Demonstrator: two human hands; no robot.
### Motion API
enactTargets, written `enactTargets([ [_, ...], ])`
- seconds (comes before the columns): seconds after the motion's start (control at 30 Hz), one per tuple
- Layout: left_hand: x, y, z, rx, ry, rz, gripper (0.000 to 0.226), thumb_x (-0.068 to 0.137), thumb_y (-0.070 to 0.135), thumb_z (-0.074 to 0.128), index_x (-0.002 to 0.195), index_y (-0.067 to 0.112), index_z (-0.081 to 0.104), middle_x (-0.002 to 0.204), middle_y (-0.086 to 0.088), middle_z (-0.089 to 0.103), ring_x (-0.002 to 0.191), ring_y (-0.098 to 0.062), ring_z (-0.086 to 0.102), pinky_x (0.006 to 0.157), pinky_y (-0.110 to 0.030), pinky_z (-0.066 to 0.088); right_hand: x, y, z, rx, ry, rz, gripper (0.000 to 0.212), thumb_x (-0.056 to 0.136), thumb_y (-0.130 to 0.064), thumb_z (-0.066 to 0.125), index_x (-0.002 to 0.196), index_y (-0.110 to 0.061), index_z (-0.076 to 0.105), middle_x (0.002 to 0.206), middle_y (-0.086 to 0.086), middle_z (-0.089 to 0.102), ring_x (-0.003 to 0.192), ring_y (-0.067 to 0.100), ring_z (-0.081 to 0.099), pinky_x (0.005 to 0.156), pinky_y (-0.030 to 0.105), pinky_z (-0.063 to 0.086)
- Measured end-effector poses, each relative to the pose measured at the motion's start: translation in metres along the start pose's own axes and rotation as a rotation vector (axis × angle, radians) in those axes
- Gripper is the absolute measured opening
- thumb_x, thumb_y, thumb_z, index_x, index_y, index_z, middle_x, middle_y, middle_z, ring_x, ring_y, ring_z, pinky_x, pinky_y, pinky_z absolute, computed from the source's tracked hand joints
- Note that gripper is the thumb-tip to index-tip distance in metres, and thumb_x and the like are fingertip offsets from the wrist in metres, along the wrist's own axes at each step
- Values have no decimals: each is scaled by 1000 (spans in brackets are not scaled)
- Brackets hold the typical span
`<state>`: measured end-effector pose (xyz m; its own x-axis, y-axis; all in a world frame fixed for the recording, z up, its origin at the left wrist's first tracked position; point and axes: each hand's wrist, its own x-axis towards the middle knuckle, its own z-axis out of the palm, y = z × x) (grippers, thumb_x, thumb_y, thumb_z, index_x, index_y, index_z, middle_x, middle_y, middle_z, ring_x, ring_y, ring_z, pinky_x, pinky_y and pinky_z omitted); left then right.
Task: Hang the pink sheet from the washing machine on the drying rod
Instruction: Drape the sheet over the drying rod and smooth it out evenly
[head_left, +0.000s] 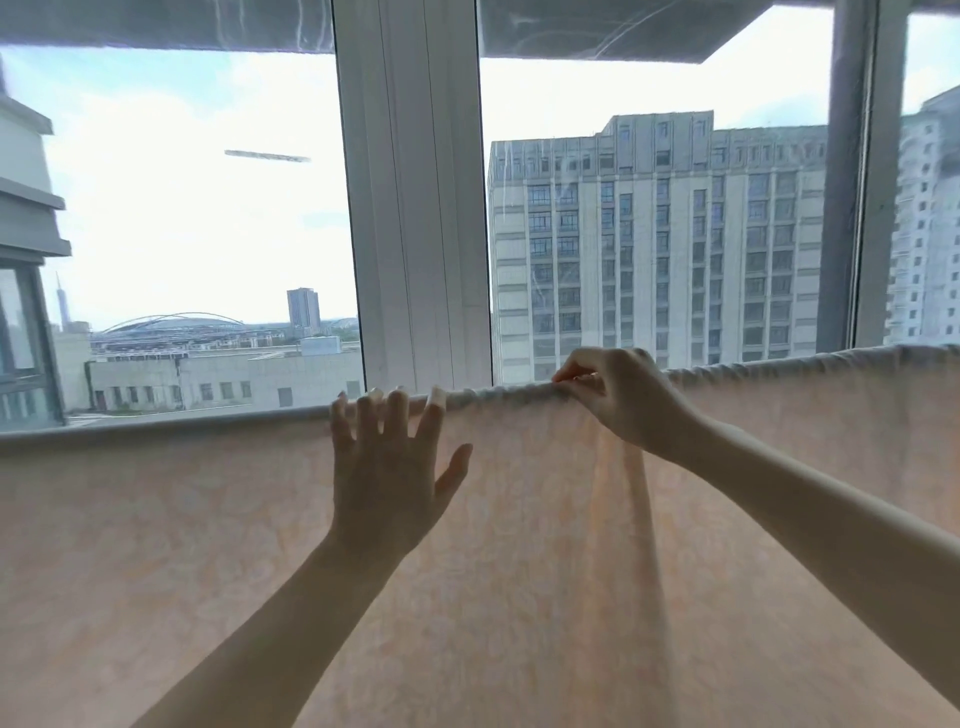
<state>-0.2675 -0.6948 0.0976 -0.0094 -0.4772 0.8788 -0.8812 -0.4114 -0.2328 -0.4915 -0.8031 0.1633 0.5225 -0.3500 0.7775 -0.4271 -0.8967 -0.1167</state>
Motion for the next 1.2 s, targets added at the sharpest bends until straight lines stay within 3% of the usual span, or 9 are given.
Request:
enactTargets([
  [0.17,0,3,-4,14,17,0,63,91,59,36,131,13,51,116,-19,54,110,-41,51,105,-62,30,-3,10,-5,-89,134,-82,5,92,-12,61,94,-8,64,84,2,68,69,11,63,66,21,54],
  [0.3,-1,8,-6,36,19,4,64,92,60,34,132,12,52,118,-19,54,111,-40,51,105,-61,31,-23,28,3,-134,232,-149,12,96,-22,53,92,-11,56,82,0,63,64,15,61,56,17,46],
  [0.4,1,18,-9,31,-1,-25,63,92,60,34,131,13,52,119,-19,55,112,-40,51,105,-62,31,-30,40,10,-145,206,-203,8,97,-19,51,94,-13,51,89,1,61,70,16,60,63,33,55],
  [0.67,14,56,-12,-1,-21,46,61,93,59,35,132,14,49,118,-15,53,110,-38,51,103,-60,34,-31,38,10,-116,204,-214,9,97,-14,51,93,-7,54,92,5,58,80,20,57,73,37,54],
  [0.97,22,90,1,-14,48,75,60,92,60,40,131,16,52,122,-16,55,113,-37,52,103,-59,34,-30,39,5,-124,128,-167,12,96,-22,53,94,-11,56,94,1,59,81,13,58,73,31,54],
  [1.03,23,88,3,-18,59,76,59,92,61,39,131,18,52,121,-16,56,112,-38,52,103,-60,34,-24,38,-3,-84,72,-140,15,96,-27,51,95,-13,57,93,-2,60,77,10,59,70,24,54],
  [1.13,21,86,5,-32,71,79,60,92,61,39,133,19,50,120,-16,55,111,-38,52,103,-60,33,-3,34,-20,89,104,0,7,95,-16,56,96,-12,62,90,-3,66,78,8,63,70,9,50],
  [1.2,20,85,5,-41,81,75,60,92,62,38,134,20,49,120,-16,55,111,-39,52,103,-61,33,18,36,-27,128,47,133,15,96,-17,56,93,-8,67,88,-2,68,72,11,63,61,4,45],
])
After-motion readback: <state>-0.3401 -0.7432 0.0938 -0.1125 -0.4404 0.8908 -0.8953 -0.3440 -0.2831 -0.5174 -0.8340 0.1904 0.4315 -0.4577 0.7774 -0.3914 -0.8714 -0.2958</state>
